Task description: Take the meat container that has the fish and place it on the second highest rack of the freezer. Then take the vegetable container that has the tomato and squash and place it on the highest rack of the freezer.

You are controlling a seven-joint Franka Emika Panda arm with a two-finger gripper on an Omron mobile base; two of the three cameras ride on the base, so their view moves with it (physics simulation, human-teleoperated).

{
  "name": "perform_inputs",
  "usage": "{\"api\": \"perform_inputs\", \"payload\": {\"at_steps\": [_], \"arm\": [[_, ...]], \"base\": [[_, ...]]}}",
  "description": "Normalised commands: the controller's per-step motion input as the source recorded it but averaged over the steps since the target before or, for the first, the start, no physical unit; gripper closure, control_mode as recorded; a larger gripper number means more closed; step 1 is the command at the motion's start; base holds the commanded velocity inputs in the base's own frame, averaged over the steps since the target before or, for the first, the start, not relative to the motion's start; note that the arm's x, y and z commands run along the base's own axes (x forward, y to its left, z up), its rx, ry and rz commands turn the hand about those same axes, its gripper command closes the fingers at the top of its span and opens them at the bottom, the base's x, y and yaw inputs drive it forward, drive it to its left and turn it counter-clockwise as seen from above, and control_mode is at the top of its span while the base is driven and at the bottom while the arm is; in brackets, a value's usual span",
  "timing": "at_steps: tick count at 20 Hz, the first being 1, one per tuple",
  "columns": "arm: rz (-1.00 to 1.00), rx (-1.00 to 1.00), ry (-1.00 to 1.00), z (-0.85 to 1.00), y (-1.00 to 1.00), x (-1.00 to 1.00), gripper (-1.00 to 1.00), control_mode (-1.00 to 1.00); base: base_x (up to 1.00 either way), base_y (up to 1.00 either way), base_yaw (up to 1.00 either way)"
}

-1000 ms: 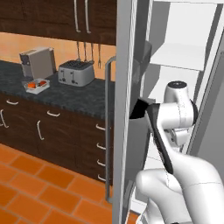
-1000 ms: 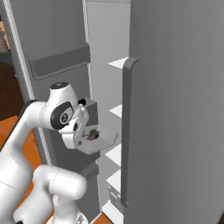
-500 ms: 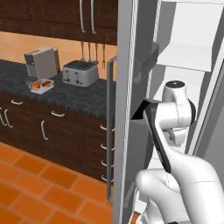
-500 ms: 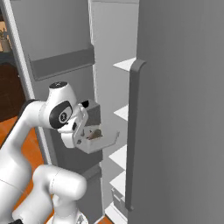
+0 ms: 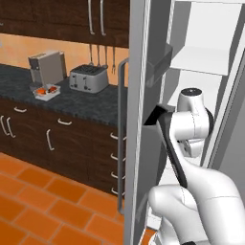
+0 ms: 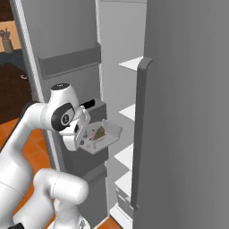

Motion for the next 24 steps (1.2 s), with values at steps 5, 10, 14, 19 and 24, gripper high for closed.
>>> {"api": "perform_inputs", "payload": {"at_steps": [5,10,14,19,24], "arm": [[-0.01,0.00,-0.05,0.08,-0.01,-0.01,1.00,-1.00],[-0.09,0.00,-0.21,0.52,-0.18,0.02,1.00,-1.00],[-0.08,-0.01,-0.33,0.44,-0.23,-0.12,1.00,-1.00],[-0.05,-0.03,-0.30,0.23,-0.03,-0.43,1.00,-1.00],[-0.22,0.00,-0.14,0.20,-0.31,0.21,1.00,-1.00]], "base": [[-0.23,0.00,0.00],[0.00,0.00,0.00],[0.00,0.00,0.00],[0.00,0.00,0.00],[0.00,0.00,0.00]]}}
